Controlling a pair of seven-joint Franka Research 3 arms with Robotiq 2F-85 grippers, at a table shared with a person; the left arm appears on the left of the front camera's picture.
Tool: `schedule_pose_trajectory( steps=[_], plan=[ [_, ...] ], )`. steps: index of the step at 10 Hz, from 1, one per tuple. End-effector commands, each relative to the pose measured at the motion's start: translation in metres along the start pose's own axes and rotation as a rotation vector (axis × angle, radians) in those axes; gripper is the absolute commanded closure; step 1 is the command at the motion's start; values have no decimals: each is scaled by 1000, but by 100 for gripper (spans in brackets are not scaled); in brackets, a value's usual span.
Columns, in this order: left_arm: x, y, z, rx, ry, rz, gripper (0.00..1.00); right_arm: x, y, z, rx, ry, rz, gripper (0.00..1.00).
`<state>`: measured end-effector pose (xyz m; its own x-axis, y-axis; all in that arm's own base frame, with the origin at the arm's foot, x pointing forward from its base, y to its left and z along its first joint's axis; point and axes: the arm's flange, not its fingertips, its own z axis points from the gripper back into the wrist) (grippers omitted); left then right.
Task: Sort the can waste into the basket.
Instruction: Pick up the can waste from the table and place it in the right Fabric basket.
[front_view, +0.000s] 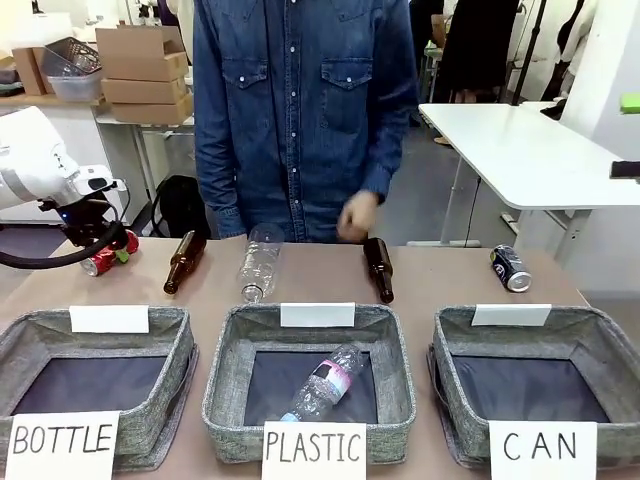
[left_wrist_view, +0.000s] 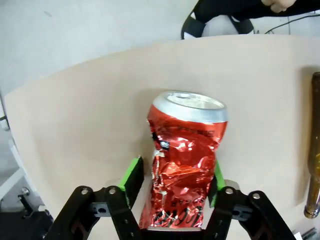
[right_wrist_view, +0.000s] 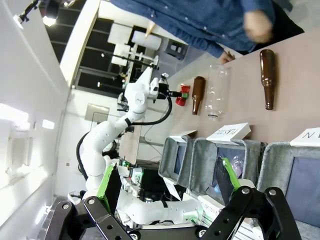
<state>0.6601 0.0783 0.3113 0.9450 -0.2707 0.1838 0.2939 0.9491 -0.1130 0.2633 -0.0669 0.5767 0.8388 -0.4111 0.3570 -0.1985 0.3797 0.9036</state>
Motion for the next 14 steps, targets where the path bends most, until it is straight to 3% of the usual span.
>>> schedule_pose_trajectory(
  steps=[1, 2, 4, 10, 12, 14],
  plan=[
    [0, -3, -5, 18, 3, 2, 100, 3, 1, -2, 23, -8, 25, 0],
    [0, -4, -4, 16, -1, 3, 85, 3, 1, -2, 23, -8, 25, 0],
    [-2, -5, -1, 18, -6, 7, 100, 3, 1, -2, 23, -8, 25, 0],
    [-12, -9, 31, -5, -62, 63, 100, 3, 1, -2, 23, -8, 25, 0],
    [-24, -17, 71, -82, -86, 71, 100, 3, 1, -2, 23, -8, 25, 0],
    [-70, -53, 151, -187, -60, 136, 100, 3, 1, -2, 23, -8, 25, 0]
  ],
)
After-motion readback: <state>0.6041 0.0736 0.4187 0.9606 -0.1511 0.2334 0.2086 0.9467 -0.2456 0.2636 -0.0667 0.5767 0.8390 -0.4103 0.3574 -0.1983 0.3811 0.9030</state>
